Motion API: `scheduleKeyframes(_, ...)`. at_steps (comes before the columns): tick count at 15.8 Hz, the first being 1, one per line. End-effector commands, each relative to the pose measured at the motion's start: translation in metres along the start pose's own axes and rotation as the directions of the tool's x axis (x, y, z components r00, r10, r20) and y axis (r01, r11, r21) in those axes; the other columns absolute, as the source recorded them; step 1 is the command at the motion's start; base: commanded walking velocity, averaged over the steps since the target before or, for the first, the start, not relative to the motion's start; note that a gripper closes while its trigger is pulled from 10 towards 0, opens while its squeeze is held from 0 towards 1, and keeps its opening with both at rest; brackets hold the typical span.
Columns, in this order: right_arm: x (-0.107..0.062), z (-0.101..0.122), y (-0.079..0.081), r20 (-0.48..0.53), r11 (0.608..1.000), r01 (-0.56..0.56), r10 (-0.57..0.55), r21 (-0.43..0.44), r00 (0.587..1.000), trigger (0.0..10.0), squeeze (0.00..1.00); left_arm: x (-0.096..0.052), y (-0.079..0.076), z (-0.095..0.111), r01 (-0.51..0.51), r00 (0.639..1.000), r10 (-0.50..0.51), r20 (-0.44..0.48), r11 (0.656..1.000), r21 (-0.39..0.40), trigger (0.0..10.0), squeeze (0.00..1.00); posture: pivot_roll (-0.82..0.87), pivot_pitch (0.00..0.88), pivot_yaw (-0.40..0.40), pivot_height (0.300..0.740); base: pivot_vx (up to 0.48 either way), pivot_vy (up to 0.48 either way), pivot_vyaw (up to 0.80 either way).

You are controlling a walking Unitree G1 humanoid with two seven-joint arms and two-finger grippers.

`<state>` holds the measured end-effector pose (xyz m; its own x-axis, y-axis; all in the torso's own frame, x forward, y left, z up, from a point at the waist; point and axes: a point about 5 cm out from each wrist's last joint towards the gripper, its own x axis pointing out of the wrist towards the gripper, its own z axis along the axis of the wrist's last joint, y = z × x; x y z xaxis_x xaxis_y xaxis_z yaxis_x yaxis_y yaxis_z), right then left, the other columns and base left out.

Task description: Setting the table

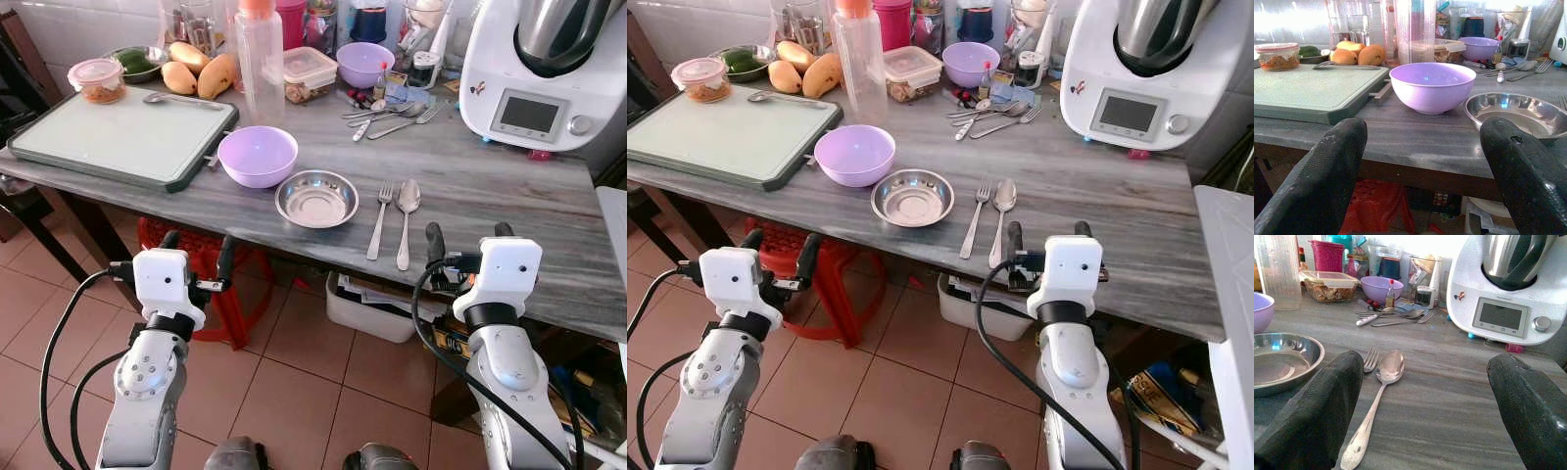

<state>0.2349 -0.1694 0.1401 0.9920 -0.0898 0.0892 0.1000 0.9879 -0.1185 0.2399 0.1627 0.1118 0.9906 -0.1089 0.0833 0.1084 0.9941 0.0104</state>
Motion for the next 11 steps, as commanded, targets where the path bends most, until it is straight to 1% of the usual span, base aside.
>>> scheduleKeyframes(1, 0.033, -0.006, 0.004, -0.190, 0.992, -0.024, 0.048, 0.128, 0.981, 10.0, 0.00, 0.021, -0.005, -0.019, 0.022, 0.968, -0.122, -0.219, 0.911, -0.412, 10.0, 0.00, 0.02, 0.000, -0.046, 0.740, 0.000, 0.000, 0.00)
scheduleKeyframes(4, 0.033, -0.006, 0.004, -0.190, 0.992, -0.024, 0.048, 0.128, 0.981, 10.0, 0.00, 0.021, -0.005, -0.019, 0.022, 0.968, -0.122, -0.219, 0.911, -0.412, 10.0, 0.00, 0.02, 0.000, -0.046, 0.740, 0.000, 0.000, 0.00)
scheduleKeyframes(5, 0.017, -0.011, -0.008, -0.125, 0.998, 0.023, -0.016, 0.055, 0.992, 10.0, 0.00, 0.022, -0.003, -0.007, 0.102, 0.982, -0.124, -0.143, 0.983, -0.149, 10.0, 0.00, -0.03, 0.000, 0.006, 0.740, 0.000, 0.000, 0.00)
scheduleKeyframes(6, 0.010, -0.014, -0.014, -0.108, 0.997, 0.046, -0.039, 0.062, 0.993, 10.0, 0.00, 0.023, -0.001, -0.003, 0.098, 0.988, -0.102, -0.119, 0.995, -0.034, 10.0, 0.00, -0.03, 0.000, 0.004, 0.740, 0.000, 0.000, 0.00)
scheduleKeyframes(7, 0.010, -0.016, -0.015, -0.119, 0.998, 0.056, -0.051, 0.038, 0.992, 10.0, 0.00, 0.024, -0.001, -0.005, 0.093, 0.988, -0.098, -0.119, 0.995, -0.047, 10.0, 0.00, -0.03, 0.000, 0.006, 0.740, 0.000, 0.000, 0.00)
scheduleKeyframes(8, 0.011, -0.017, -0.014, -0.119, 0.998, 0.053, -0.051, 0.018, 0.992, 10.0, 0.00, 0.025, -0.001, -0.005, 0.092, 0.988, -0.095, -0.119, 0.995, -0.029, 10.0, 0.00, -0.03, 0.000, 0.007, 0.740, 0.000, 0.000, 0.00)
scheduleKeyframes(9, 0.012, -0.017, -0.011, -0.097, 1.000, 0.026, -0.026, 0.000, 0.995, 10.0, 0.00, 0.025, -0.001, -0.005, 0.089, 0.989, -0.091, -0.120, 0.996, -0.019, 10.0, 0.00, -0.03, 0.000, 0.009, 0.740, 0.000, 0.000, 0.00)
scheduleKeyframes(10, 0.014, -0.015, -0.012, -0.087, 0.999, 0.030, -0.029, 0.012, 0.996, 10.0, 0.00, 0.026, -0.001, -0.004, 0.093, 0.988, -0.094, -0.125, 0.996, -0.017, 10.0, 0.00, -0.03, 0.000, 0.011, 0.740, 0.000, 0.000, 0.00)
scheduleKeyframes(11, 0.016, -0.013, -0.013, -0.063, 0.999, 0.032, -0.032, -0.004, 0.998, 10.0, 0.00, 0.026, -0.001, -0.003, 0.098, 0.987, -0.099, -0.128, 0.995, -0.010, 10.0, 0.00, -0.03, 0.000, 0.012, 0.740, 0.000, 0.000, 0.00)
